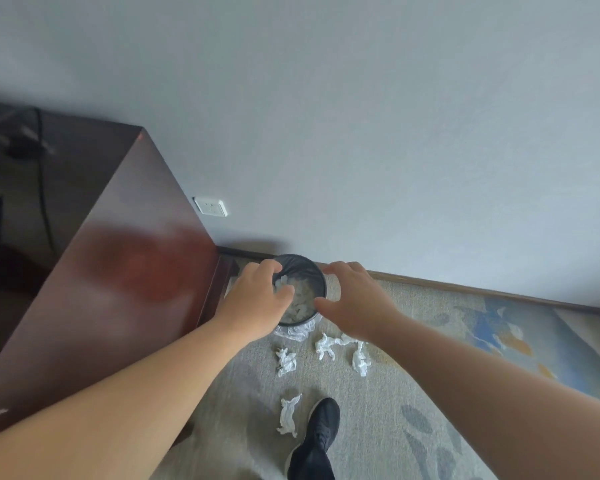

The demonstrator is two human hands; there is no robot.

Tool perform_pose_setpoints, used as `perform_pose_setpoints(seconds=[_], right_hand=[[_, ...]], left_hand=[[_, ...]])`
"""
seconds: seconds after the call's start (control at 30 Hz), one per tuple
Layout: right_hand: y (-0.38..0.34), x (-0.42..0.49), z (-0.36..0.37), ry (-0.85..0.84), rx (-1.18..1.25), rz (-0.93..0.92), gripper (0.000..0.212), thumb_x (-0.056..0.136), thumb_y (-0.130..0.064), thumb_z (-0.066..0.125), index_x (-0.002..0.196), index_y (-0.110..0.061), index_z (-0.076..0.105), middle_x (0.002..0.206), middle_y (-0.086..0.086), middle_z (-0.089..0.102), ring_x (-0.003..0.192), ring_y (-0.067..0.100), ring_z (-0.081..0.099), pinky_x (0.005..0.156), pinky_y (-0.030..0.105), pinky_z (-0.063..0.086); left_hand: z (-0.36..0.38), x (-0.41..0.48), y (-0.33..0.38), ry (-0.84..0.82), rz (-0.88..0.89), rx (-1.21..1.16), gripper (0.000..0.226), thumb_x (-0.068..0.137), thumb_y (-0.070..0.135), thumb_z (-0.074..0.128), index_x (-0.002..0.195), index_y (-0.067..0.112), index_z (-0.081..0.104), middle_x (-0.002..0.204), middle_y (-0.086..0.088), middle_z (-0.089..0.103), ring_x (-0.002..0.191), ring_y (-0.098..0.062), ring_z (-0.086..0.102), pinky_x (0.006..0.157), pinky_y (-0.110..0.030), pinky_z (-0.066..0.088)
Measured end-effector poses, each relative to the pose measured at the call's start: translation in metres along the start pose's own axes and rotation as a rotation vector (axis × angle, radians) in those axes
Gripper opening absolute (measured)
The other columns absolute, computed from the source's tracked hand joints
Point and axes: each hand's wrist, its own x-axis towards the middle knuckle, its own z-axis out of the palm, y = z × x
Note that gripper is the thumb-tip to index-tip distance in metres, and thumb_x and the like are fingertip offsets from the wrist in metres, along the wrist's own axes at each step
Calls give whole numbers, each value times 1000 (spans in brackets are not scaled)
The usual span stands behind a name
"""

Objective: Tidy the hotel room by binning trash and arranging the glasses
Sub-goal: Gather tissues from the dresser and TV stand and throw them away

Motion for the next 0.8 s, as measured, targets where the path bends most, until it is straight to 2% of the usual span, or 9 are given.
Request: perform_pose_setpoints(seconds=[0.1, 0.2, 0.27, 0.37, 0.43, 0.5, 0.6, 0.73, 0.8], right_hand=[[-1, -27, 14, 39, 21, 8, 61, 87, -38, 61, 141, -23, 38, 142, 0, 38, 100, 19, 60, 86, 31, 51], [-1, -52, 29, 64, 4, 2, 59, 87, -38, 60, 141, -23, 39, 144, -1, 38, 110, 17, 56, 86, 27, 45], [0, -67, 39, 59, 9, 12, 59, 87, -38, 59, 140, -24, 38, 144, -2, 37, 108, 16, 56, 83, 27, 45], [4, -86, 51, 44, 14, 39, 59, 87, -41, 59, 140, -26, 38, 144, -3, 37, 101, 15, 59, 84, 29, 48], [10, -96, 56, 22, 10, 43, 59, 88, -40, 60, 141, -25, 38, 144, -3, 36, 108, 16, 57, 87, 29, 47], [19, -104, 60, 1, -10, 43, 59, 89, -40, 60, 142, -25, 38, 145, -3, 37, 116, 17, 53, 90, 29, 46], [40, -108, 71, -20, -22, 39, 57, 88, -39, 60, 140, -25, 40, 143, -3, 39, 117, 17, 52, 90, 28, 44], [87, -98, 107, -69, -49, 27, 56, 87, -41, 61, 138, -27, 41, 143, -4, 40, 118, 16, 51, 93, 29, 42], [115, -88, 132, -105, -64, 17, 58, 88, -41, 61, 140, -26, 40, 144, -4, 39, 121, 17, 50, 95, 30, 42]], left_hand=[[5, -24, -11, 0, 31, 5, 48, 93, 41, 46, 137, 22, 38, 133, -4, 41, 104, -22, 53, 87, -37, 45], [14, -47, -21, -1, 52, -11, 45, 94, 40, 46, 135, 24, 39, 130, -3, 41, 92, -19, 54, 75, -33, 43], [22, -62, -25, -13, 57, -25, 47, 94, 40, 46, 138, 23, 37, 135, -2, 39, 87, -15, 52, 69, -30, 40], [36, -81, -33, -35, 55, -14, 48, 95, 39, 46, 139, 22, 36, 142, -2, 36, 101, -12, 51, 79, -26, 37], [46, -90, -38, -45, 43, -18, 47, 95, 38, 47, 139, 22, 37, 143, -2, 36, 112, -14, 49, 83, -26, 37], [57, -96, -41, -54, 18, -29, 47, 95, 39, 47, 138, 23, 38, 143, -2, 36, 114, -15, 49, 83, -27, 37], [83, -102, -48, -68, -13, -44, 48, 96, 39, 46, 139, 23, 37, 143, -1, 36, 107, -10, 44, 83, -26, 34], [141, -103, -69, -87, -64, -47, 46, 96, 39, 46, 138, 23, 36, 143, 0, 36, 115, -12, 45, 83, -25, 33], [178, -100, -85, -89, -107, -49, 46, 96, 38, 47, 138, 22, 36, 142, 0, 36, 112, -12, 46, 81, -25, 34]])
